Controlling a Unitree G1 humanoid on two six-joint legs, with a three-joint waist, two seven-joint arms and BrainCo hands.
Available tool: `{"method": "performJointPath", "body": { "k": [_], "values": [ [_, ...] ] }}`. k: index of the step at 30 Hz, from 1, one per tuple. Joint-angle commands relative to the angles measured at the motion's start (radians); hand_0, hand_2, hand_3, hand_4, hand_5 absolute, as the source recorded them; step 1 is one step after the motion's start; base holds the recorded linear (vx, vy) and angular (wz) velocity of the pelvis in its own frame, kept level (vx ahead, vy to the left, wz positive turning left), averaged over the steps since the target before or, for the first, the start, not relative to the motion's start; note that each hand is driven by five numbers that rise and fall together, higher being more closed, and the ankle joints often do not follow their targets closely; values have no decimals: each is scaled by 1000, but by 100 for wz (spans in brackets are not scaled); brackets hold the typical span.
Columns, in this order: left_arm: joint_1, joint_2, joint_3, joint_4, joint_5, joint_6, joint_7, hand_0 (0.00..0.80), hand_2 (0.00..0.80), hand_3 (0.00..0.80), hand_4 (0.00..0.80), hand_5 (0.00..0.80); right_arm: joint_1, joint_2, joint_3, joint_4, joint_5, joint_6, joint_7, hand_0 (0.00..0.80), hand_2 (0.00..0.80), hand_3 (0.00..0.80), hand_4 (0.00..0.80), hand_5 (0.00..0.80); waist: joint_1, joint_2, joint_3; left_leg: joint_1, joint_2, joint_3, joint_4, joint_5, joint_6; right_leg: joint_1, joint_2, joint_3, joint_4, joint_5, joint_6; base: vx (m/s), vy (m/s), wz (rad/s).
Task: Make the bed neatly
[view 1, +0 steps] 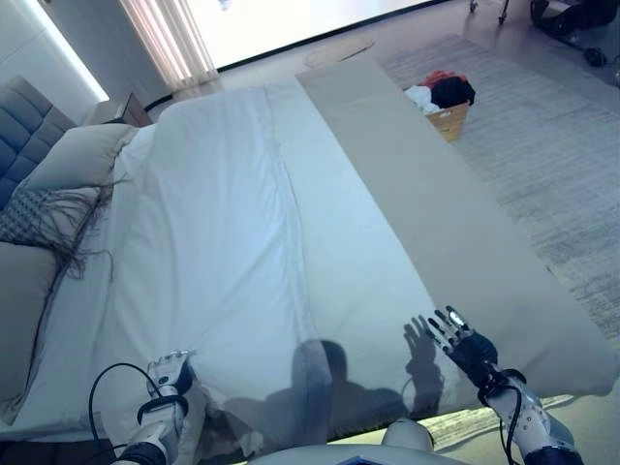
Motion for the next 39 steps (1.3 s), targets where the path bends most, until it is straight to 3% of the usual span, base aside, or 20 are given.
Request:
{"method": "performJointPath", "body": {
  "k": [1,8,14,17,24,28,29,30,32,35,39],
  "values": [
    [90,76,79,59,-19,75,-68,0,0,0,0,0,-51,63,-14,-53,-4,-51,15,0,0,0,0,0,49,-95,61,-38,-10,-16,32,-83,0,191,-31,-12,-401,319,124,18,-37,-3],
    [70,85,57,58,-37,25,-121,0,0,0,0,0,-61,73,10,-39,2,-71,4,0,0,0,0,0,51,-103,56,-28,-2,-19,33,-87,3,201,-29,-10,-400,317,130,6,-7,6],
    [76,89,6,32,-76,-33,-284,0,0,0,0,0,-81,75,19,-35,5,-71,-4,0,0,0,0,0,54,-101,48,-22,-5,-22,31,-93,11,206,-30,-2,-404,319,137,-20,7,15],
    [81,96,-10,18,-119,-68,-272,0,0,0,0,0,-85,76,16,-36,1,-71,-2,0,0,0,0,0,50,-98,49,-15,-10,-21,33,-97,15,208,-40,1,-392,317,143,4,62,10],
    [65,121,112,-213,-648,-258,-390,0,0,0,0,0,-54,136,23,-49,46,-148,-37,0,0,0,0,0,79,-106,62,-16,-61,-31,12,-110,49,175,-103,-4,-373,374,169,-90,36,3],
    [53,110,166,-298,-831,-312,-468,0,0,0,0,0,-29,192,32,-29,68,-195,-44,0,0,0,0,0,107,-112,69,-46,-75,-47,27,-108,99,118,-120,28,-113,340,146,-198,-9,9],
    [54,93,169,-314,-874,-340,-469,0,0,0,0,0,-27,201,52,-20,77,-222,-59,0,0,0,0,0,125,-109,68,-62,-78,-71,35,-98,114,106,-96,23,-24,323,113,-174,-26,20],
    [54,88,169,-316,-885,-350,-467,0,0,0,0,0,-28,202,59,-16,79,-229,-63,0,0,0,0,0,130,-109,66,-70,-80,-78,38,-95,118,101,-89,23,1,316,103,-223,-122,16],
    [42,66,162,-314,-925,-362,-451,0,0,0,0,0,-55,205,88,31,99,-251,-57,0,0,0,0,0,164,-129,54,-116,-99,-112,56,-79,130,140,-29,13,-27,294,77,-176,-253,0],
    [24,53,168,-297,-954,-369,-433,0,0,0,0,0,-90,206,123,69,120,-266,-70,0,0,0,0,0,198,-166,44,-180,-92,-129,80,-40,92,232,69,-1,-228,231,56,-180,-371,-18],
    [6,45,198,-271,-947,-389,-438,0,0,0,0,0,-101,192,144,67,165,-256,-94,0,0,0,0,0,214,-206,51,-247,-17,-109,57,37,11,280,149,-18,-346,179,26,-174,-292,-2]
  ]
}}
